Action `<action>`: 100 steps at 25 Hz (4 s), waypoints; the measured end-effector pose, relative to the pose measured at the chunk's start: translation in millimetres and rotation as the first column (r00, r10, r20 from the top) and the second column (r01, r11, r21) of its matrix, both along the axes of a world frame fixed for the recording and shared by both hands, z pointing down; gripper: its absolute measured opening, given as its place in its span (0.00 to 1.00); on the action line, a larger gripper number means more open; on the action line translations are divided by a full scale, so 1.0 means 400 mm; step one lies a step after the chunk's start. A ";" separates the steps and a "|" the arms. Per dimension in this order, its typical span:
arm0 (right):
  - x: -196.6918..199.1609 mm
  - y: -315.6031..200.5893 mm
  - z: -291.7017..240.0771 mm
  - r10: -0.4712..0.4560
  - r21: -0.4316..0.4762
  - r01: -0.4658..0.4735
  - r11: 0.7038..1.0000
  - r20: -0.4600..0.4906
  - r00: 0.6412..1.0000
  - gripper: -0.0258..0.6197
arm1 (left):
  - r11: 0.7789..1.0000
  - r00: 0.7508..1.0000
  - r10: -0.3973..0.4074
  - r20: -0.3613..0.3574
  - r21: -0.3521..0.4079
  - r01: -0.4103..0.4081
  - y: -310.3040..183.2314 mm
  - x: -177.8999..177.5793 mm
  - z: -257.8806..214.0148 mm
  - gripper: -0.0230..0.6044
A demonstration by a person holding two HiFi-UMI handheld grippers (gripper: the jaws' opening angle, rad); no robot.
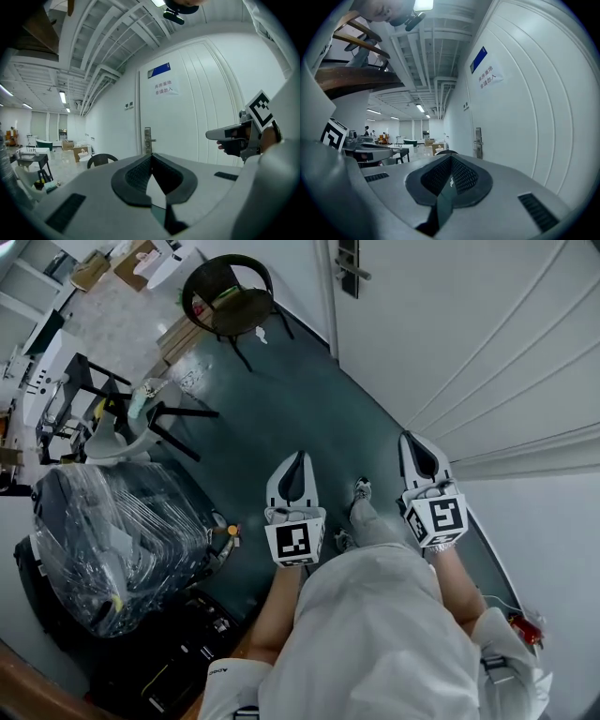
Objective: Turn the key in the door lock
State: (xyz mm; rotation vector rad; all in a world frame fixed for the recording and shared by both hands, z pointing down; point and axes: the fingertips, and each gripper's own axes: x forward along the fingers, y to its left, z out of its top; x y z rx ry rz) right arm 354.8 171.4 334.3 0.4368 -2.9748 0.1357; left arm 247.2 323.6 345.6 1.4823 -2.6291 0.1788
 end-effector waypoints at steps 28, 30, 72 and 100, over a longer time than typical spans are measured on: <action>-0.441 -0.402 0.056 0.112 0.006 -0.112 0.994 -0.029 0.993 0.03 | 0.988 0.988 0.154 -0.008 0.012 -0.154 -0.477 -0.454 0.044 0.05; -0.469 -0.405 0.057 0.158 0.004 -0.158 0.987 -0.040 0.987 0.03 | 0.979 0.979 0.201 -0.013 0.014 -0.201 -0.493 -0.497 0.043 0.05; -0.711 -0.646 0.064 0.499 0.025 -0.499 0.866 -0.010 0.866 0.03 | 0.863 0.863 0.504 0.015 0.004 -0.504 -0.898 -0.827 0.077 0.05; -0.752 -0.630 0.122 0.705 0.077 -0.704 0.706 -0.166 0.689 0.03 | 0.737 0.731 0.657 -0.185 -0.050 -0.674 -1.214 -0.893 0.387 0.20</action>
